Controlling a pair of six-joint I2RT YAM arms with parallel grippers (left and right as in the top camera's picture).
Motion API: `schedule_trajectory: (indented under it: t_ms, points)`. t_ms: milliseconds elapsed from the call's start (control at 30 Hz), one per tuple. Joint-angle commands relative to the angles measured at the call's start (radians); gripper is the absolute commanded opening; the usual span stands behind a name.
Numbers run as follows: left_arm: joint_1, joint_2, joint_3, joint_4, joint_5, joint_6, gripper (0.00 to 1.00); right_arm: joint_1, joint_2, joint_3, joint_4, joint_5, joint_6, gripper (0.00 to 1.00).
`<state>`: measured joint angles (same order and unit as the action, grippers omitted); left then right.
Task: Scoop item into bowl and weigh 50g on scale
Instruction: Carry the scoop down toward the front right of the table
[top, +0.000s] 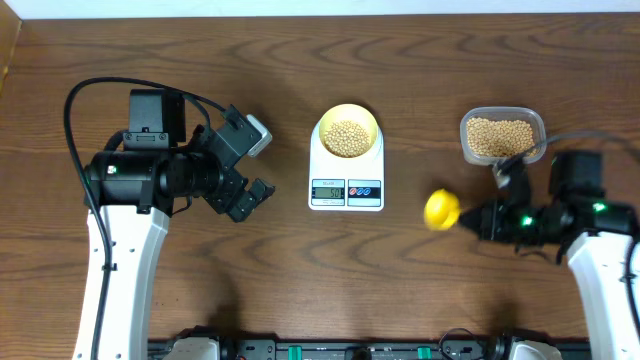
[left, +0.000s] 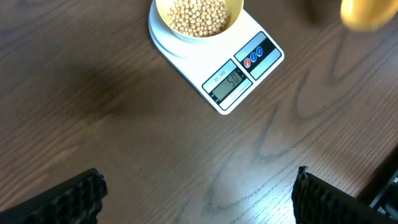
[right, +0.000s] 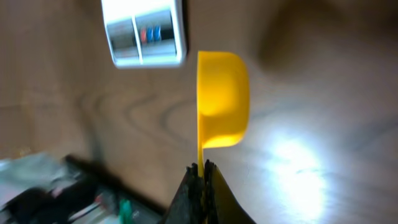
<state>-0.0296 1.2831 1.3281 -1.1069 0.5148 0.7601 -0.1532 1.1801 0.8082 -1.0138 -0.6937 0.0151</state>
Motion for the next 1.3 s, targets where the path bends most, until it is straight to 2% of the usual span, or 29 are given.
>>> schedule_trajectory:
  t_ms: [0, 67, 167, 267, 400, 500, 533, 567, 600, 633, 667, 767, 867, 1033, 1267]
  points:
    - [0.004, 0.002, 0.000, -0.003, 0.009, 0.006, 0.98, -0.010, -0.002, -0.174, 0.031, -0.182, 0.045, 0.01]
    - [0.004, 0.002, 0.000, -0.003, 0.009, 0.006, 0.98, -0.010, -0.002, -0.263, 0.063, -0.182, 0.045, 0.01]
    - [0.004, 0.002, 0.000, -0.003, 0.009, 0.006, 0.98, -0.010, -0.002, -0.384, 0.204, -0.184, 0.081, 0.01]
    - [0.004, 0.002, 0.000, -0.003, 0.009, 0.006, 0.98, -0.010, -0.002, -0.462, 0.344, -0.182, 0.151, 0.01]
    - [0.004, 0.002, 0.000, -0.003, 0.009, 0.006, 0.98, -0.010, -0.002, -0.520, 0.435, -0.141, 0.235, 0.01]
    - [0.004, 0.002, 0.000, -0.003, 0.009, 0.006, 0.98, -0.010, -0.002, -0.538, 0.438, -0.120, 0.262, 0.10]
    - [0.004, 0.002, 0.000, -0.003, 0.009, 0.006, 0.98, -0.010, -0.002, -0.539, 0.437, -0.121, 0.262, 0.18]
    - [0.004, 0.002, 0.000, -0.003, 0.009, 0.006, 0.98, -0.010, -0.002, -0.539, 0.438, -0.121, 0.275, 0.33]
    - [0.004, 0.002, 0.000, -0.003, 0.009, 0.006, 0.98, -0.010, -0.002, -0.539, 0.439, -0.121, 0.292, 0.54]
    - [0.004, 0.002, 0.000, -0.003, 0.009, 0.006, 0.98, -0.010, -0.002, -0.539, 0.442, -0.120, 0.295, 0.80]
    - [0.004, 0.002, 0.000, -0.003, 0.009, 0.006, 0.98, -0.010, -0.002, -0.539, 0.442, -0.119, 0.295, 0.99]
    - [0.004, 0.002, 0.000, -0.003, 0.009, 0.006, 0.98, -0.010, -0.002, -0.539, 0.450, -0.113, 0.296, 0.99]
    - [0.004, 0.002, 0.000, -0.003, 0.009, 0.006, 0.98, -0.010, -0.002, -0.539, 0.446, -0.064, 0.359, 0.99]
    - [0.004, 0.002, 0.000, -0.003, 0.009, 0.006, 0.98, -0.010, -0.002, -0.527, 0.441, -0.076, 0.359, 0.99]
    - [0.004, 0.002, 0.000, -0.003, 0.009, 0.006, 0.98, -0.010, -0.039, -0.418, 0.287, -0.084, 0.357, 0.99]
